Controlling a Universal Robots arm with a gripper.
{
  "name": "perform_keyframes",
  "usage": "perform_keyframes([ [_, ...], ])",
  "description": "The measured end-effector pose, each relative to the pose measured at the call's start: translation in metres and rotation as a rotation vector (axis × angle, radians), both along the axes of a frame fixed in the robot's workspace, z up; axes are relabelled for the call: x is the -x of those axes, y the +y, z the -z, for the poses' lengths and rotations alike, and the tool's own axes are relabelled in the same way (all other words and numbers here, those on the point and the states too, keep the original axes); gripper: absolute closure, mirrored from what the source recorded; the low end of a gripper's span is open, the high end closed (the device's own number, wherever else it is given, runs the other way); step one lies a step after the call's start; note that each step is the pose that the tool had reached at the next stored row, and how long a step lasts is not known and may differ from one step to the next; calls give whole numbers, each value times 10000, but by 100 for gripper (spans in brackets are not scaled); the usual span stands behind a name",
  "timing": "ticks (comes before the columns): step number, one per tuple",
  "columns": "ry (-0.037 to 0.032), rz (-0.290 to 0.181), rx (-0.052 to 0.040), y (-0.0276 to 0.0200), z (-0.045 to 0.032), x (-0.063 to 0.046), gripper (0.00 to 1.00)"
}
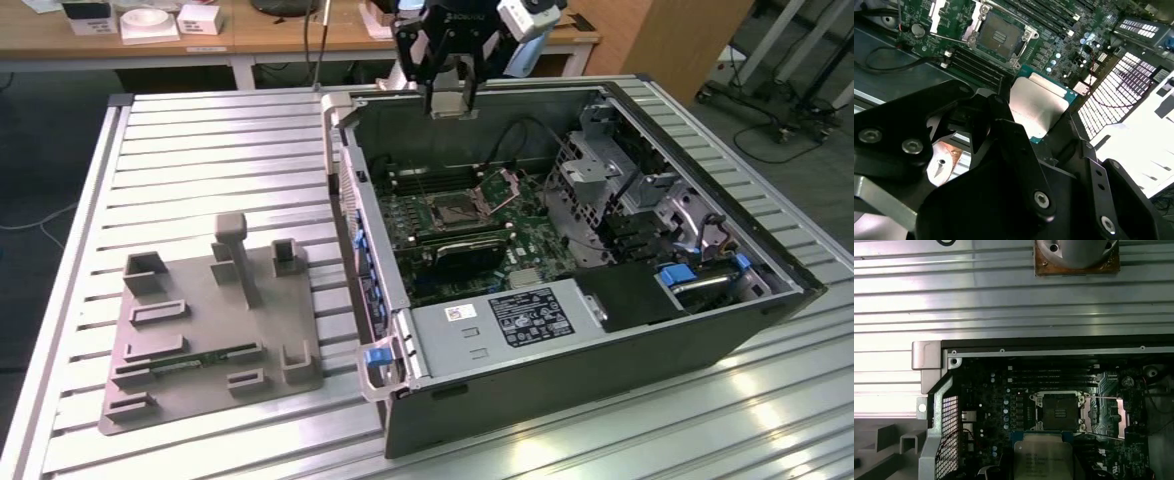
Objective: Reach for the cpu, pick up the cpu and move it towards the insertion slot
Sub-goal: 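Pick up the cpu and move it towards the insertion slot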
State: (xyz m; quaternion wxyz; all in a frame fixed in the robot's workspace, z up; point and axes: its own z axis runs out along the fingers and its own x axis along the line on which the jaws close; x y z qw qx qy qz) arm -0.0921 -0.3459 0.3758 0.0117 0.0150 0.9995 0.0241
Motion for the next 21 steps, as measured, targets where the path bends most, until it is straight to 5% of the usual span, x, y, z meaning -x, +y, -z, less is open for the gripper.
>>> perform_keyframes([
  [21, -27, 0, 1, 20, 34, -246, 45],
])
